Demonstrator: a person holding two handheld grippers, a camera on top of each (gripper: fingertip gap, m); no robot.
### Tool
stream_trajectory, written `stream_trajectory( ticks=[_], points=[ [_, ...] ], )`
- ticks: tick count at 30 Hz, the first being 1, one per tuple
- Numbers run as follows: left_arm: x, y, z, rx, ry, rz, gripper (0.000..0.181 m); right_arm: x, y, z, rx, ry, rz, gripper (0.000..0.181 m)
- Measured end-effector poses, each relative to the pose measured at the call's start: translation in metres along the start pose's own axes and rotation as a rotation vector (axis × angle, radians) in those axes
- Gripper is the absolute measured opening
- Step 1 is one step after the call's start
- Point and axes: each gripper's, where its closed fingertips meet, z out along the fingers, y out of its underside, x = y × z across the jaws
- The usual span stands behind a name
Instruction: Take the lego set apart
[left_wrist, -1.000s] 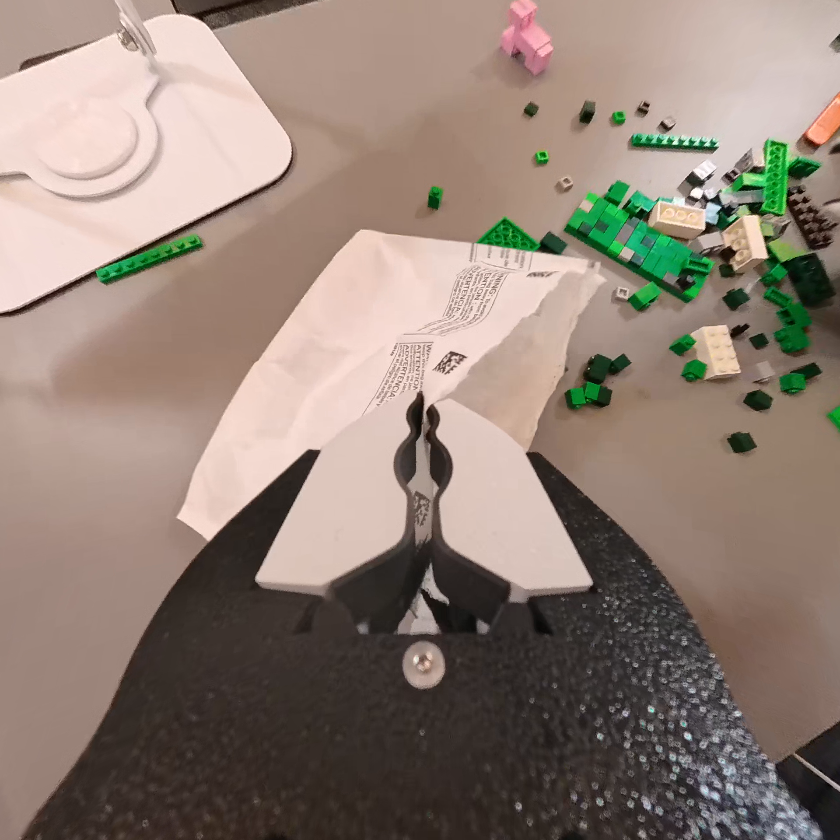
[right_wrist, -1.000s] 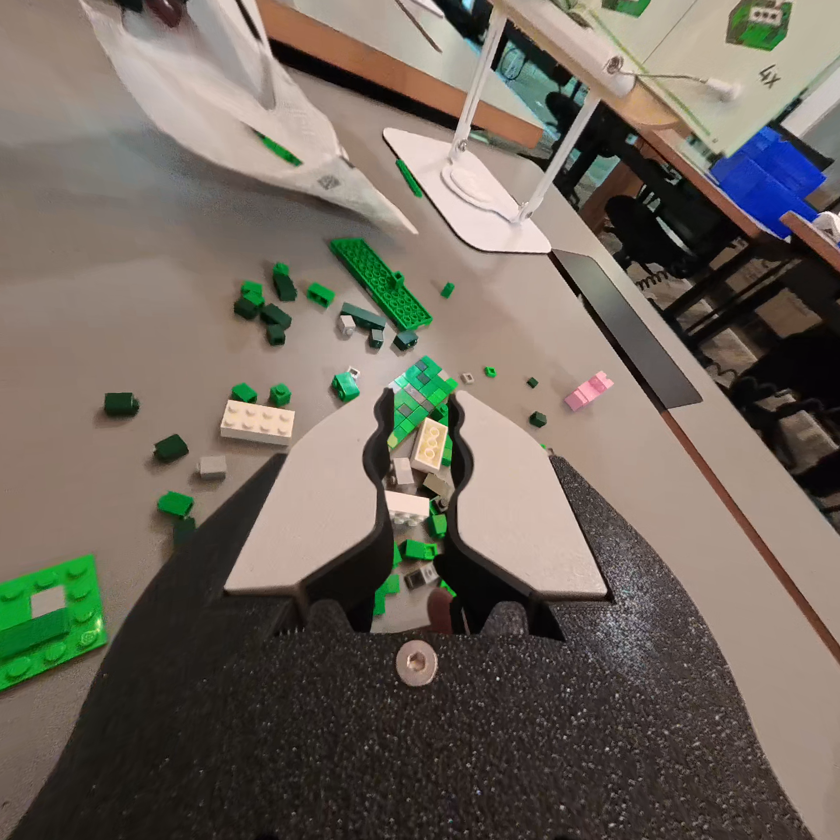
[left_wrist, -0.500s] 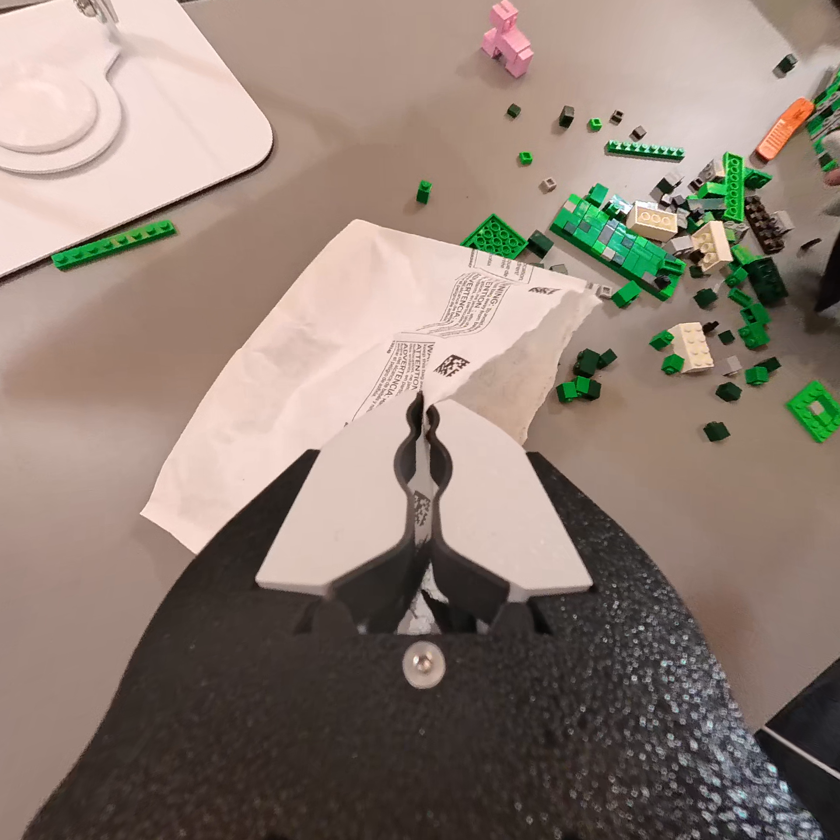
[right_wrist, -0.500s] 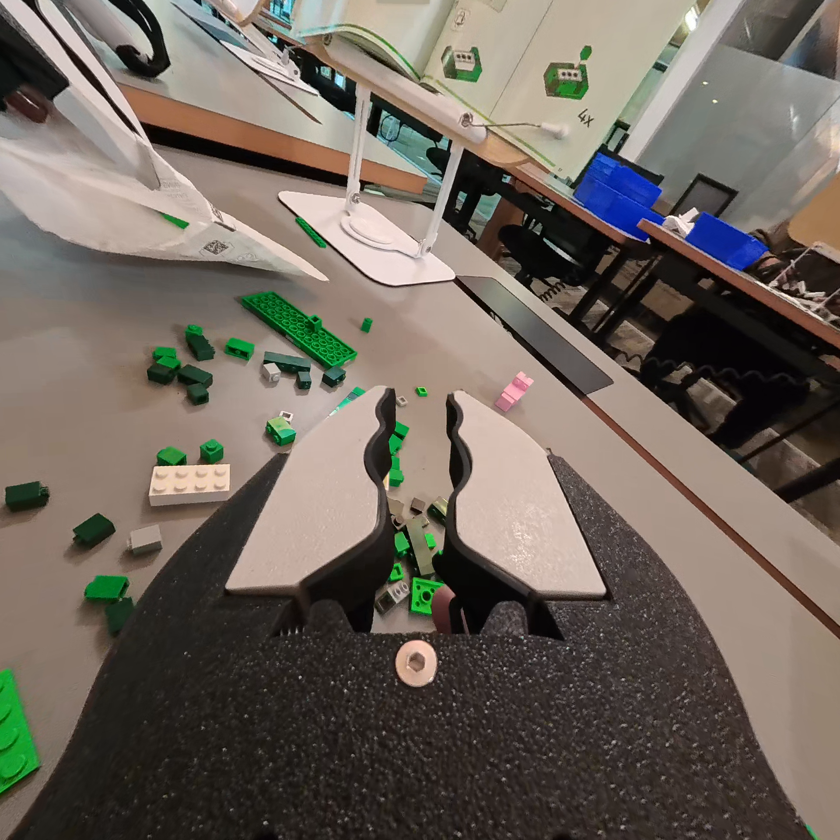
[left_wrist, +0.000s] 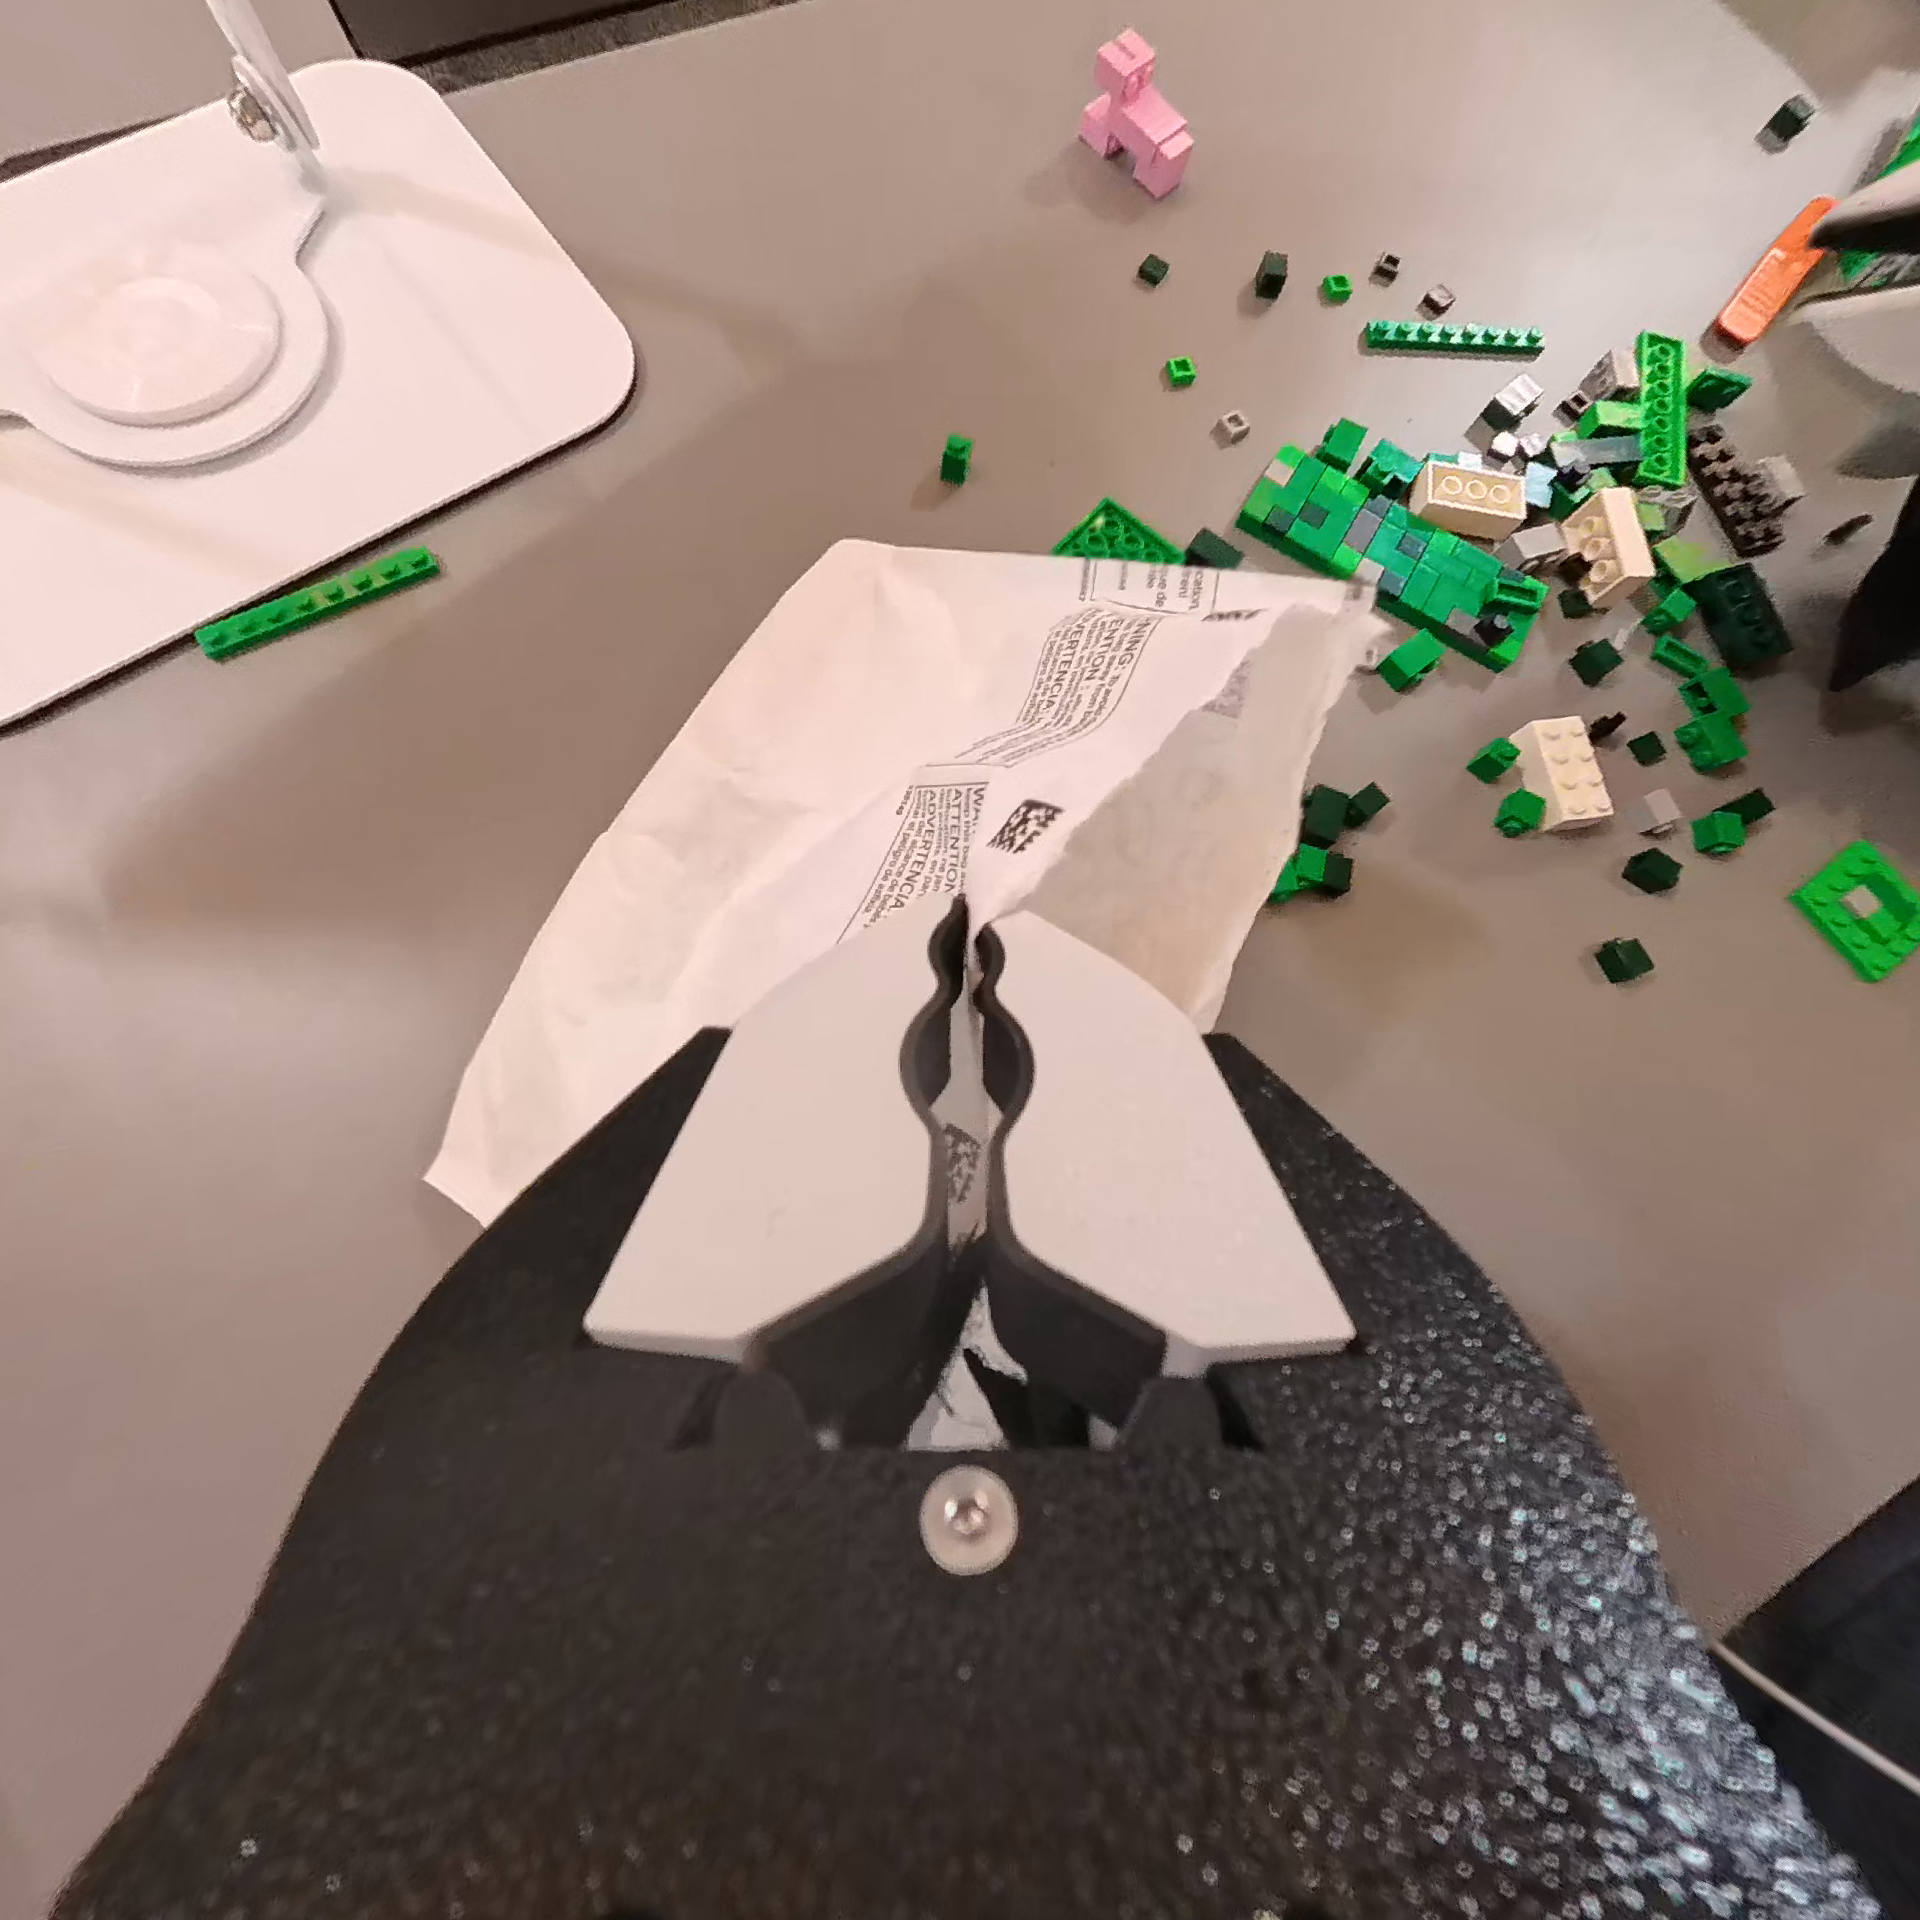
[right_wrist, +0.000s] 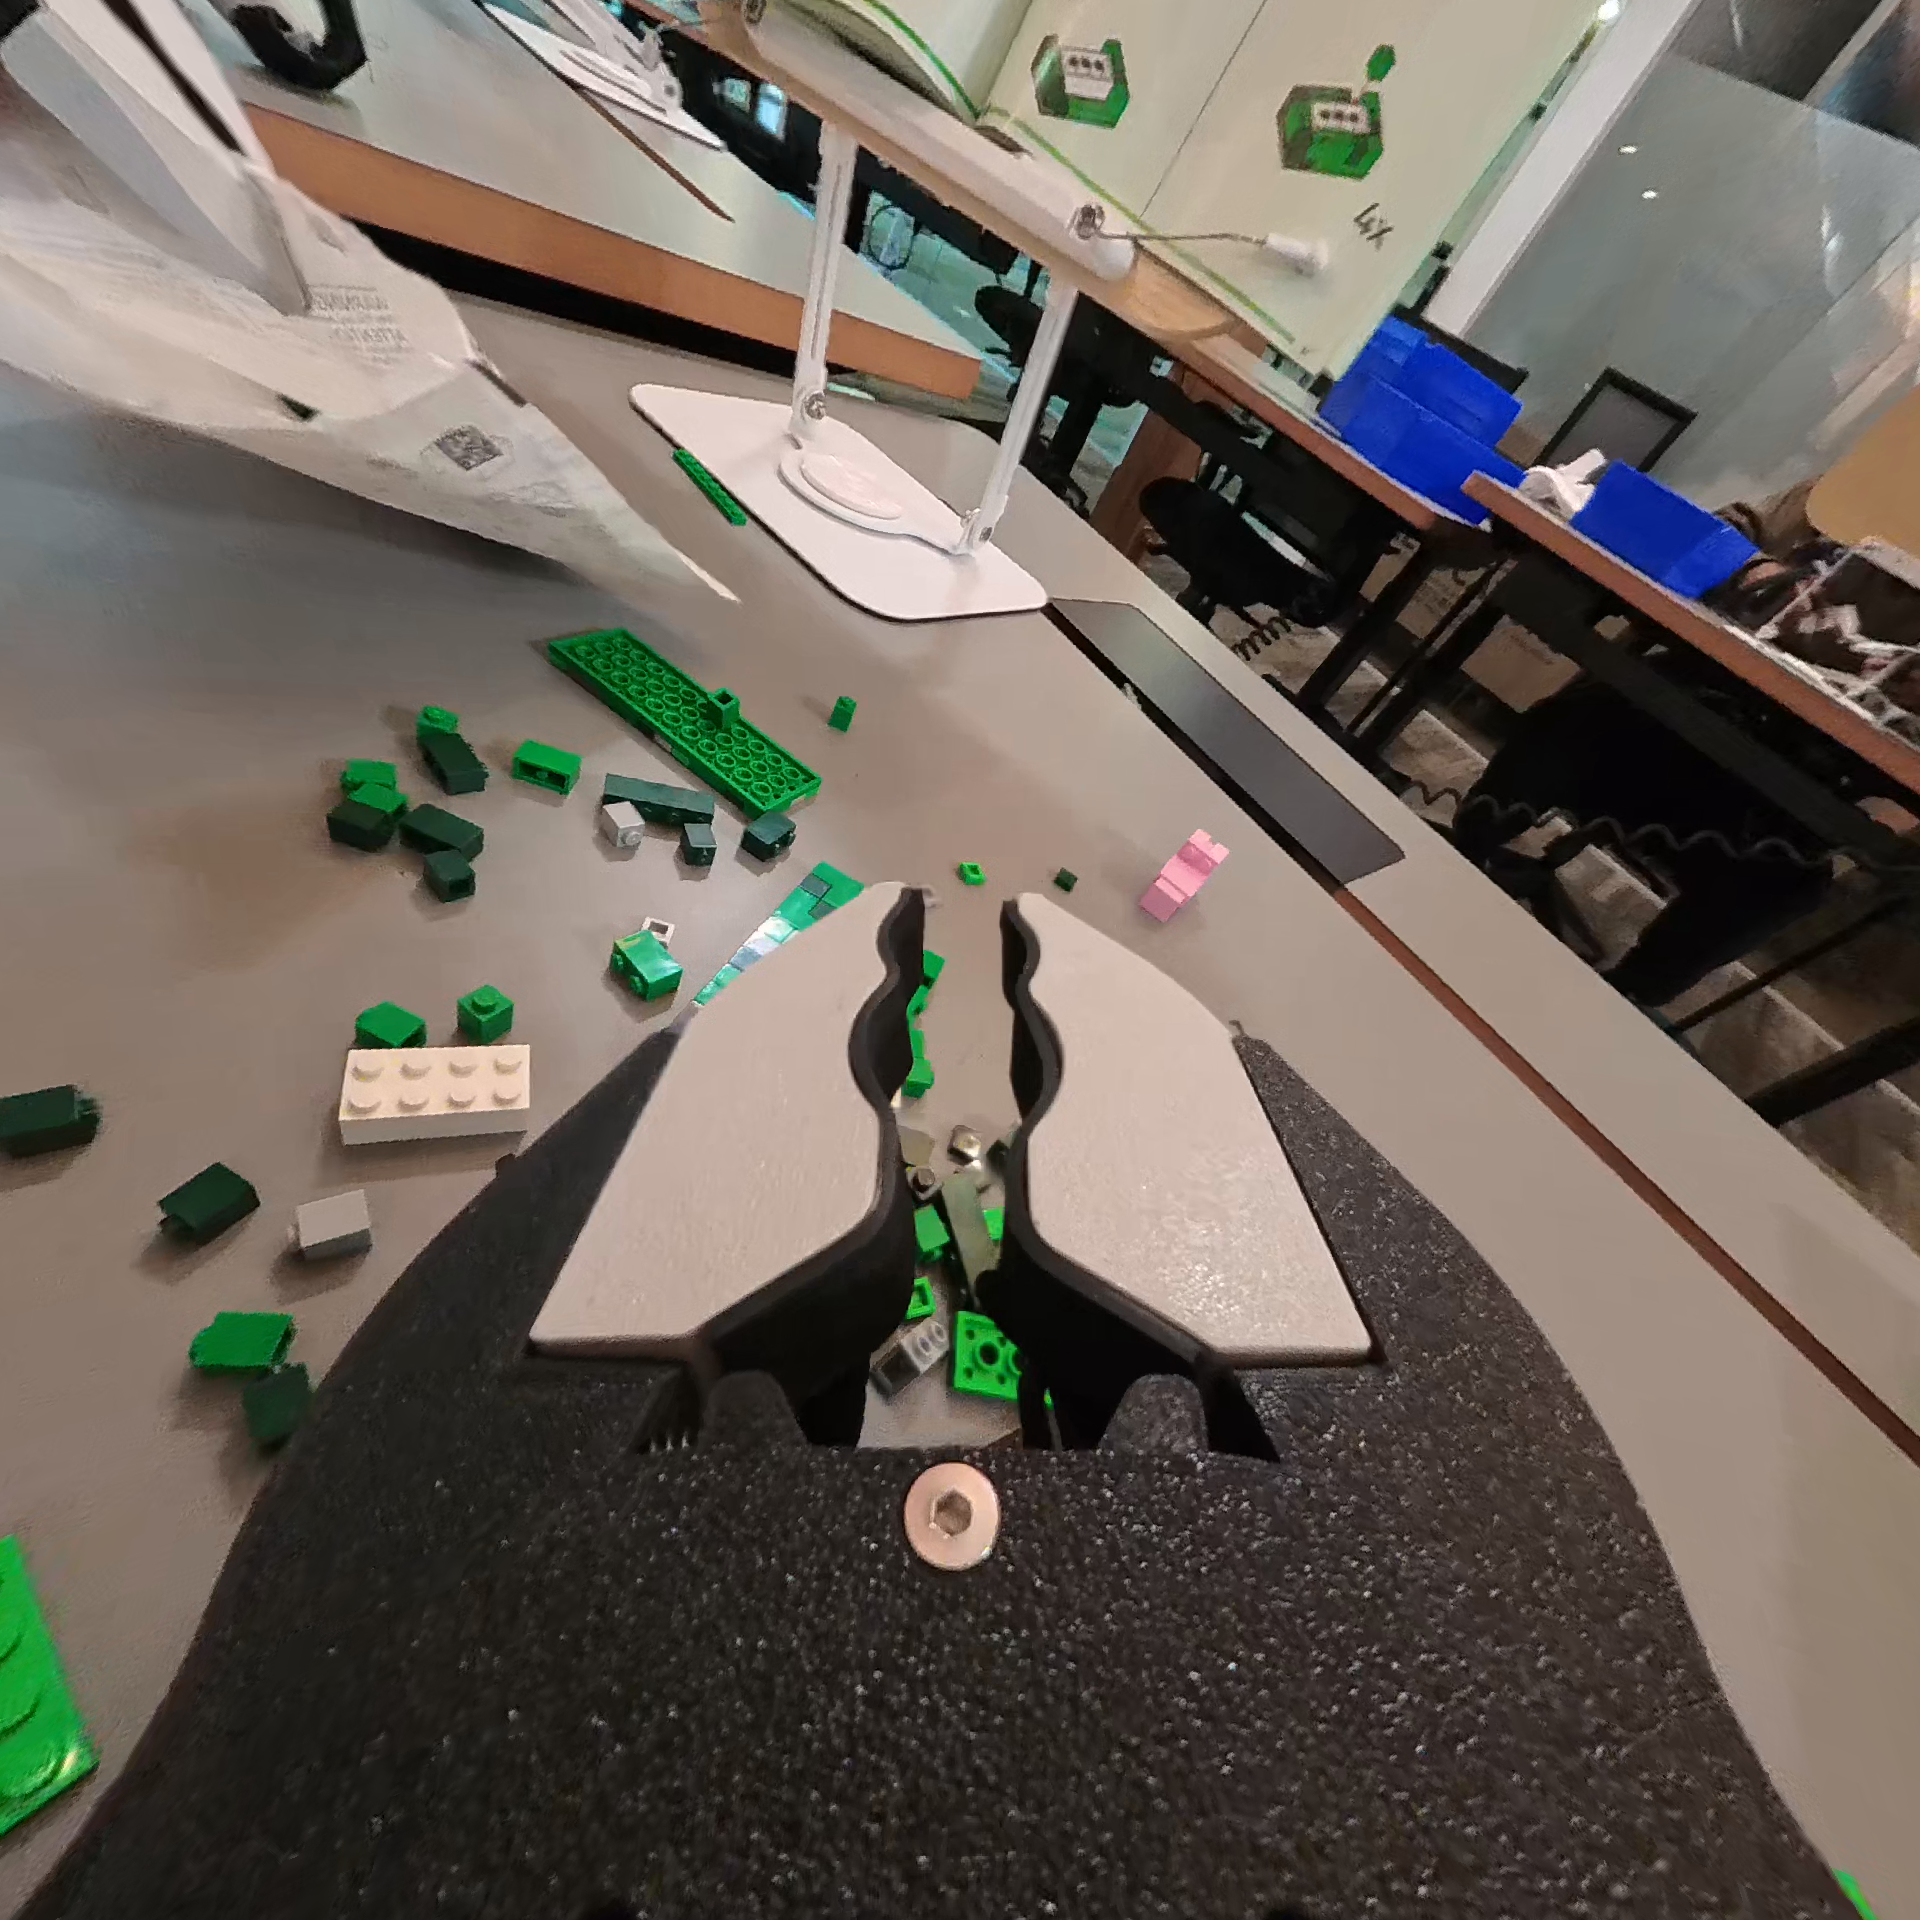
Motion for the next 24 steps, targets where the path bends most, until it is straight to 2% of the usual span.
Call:
stream_trajectory(
  ticks=[5,14,17,20,24],
  points=[
    [0.004,0.000,0.006,0.002,0.021,-0.007,0.000,0.005,-0.003,0.000,0.024,0.066,-0.041,0.016],
    [0.005,-0.002,0.007,0.021,0.052,-0.014,0.000,0.011,0.005,-0.001,-0.005,0.073,-0.011,0.021],
    [0.005,-0.003,0.005,0.030,0.053,-0.011,0.000,0.006,0.009,-0.001,-0.035,-0.006,0.045,0.025],
    [0.006,-0.006,0.002,0.040,0.044,0.000,0.000,-0.008,0.009,-0.006,-0.051,-0.159,0.080,0.038],
    [0.006,-0.006,-0.001,0.045,0.048,-0.006,0.000,-0.038,0.014,-0.013,-0.085,-0.374,0.070,0.023]
  ],
)
